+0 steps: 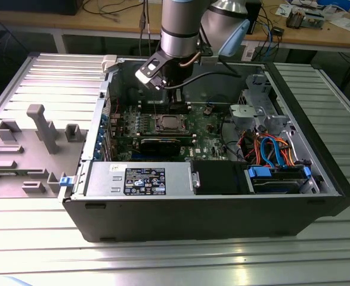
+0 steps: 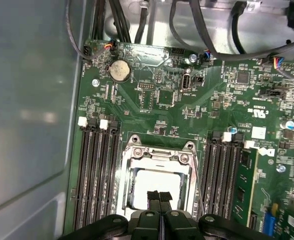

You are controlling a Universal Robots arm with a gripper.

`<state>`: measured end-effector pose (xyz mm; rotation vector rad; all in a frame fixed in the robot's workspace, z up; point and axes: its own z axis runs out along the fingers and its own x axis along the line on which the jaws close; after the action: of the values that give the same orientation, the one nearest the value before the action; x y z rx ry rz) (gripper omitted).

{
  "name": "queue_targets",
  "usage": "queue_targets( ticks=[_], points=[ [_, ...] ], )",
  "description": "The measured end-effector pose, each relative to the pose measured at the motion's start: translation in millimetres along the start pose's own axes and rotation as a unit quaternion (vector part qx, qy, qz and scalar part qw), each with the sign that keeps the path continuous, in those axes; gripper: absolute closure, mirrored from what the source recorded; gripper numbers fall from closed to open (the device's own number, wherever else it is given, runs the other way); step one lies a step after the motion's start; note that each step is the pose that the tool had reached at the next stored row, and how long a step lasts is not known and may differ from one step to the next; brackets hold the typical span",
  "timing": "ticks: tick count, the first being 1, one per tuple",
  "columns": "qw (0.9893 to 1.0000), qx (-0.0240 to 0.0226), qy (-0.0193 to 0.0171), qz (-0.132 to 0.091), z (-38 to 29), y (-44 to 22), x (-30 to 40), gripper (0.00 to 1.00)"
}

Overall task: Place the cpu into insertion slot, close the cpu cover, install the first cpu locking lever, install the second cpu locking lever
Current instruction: 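Install the first cpu locking lever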

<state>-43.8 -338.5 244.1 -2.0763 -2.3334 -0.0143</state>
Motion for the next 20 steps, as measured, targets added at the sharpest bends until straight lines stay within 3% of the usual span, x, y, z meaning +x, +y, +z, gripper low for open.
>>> queue_targets(
  ticks=[7,12,15,18,20],
  points=[
    [1.0000,0.0001,-0.0006,0.000,-14.4,-0.1,0.3,0.89],
    [1.0000,0.0001,-0.0011,0.000,-14.8,-0.1,0.3,0.89],
    [0.9998,0.0005,-0.0012,-0.022,-14.8,-0.1,0.3,0.89],
    [0.9982,0.0012,-0.0014,-0.060,-14.8,-0.1,0.3,0.89],
    [0.9960,0.0018,-0.0016,-0.090,-14.8,-0.1,0.3,0.89]
  ],
)
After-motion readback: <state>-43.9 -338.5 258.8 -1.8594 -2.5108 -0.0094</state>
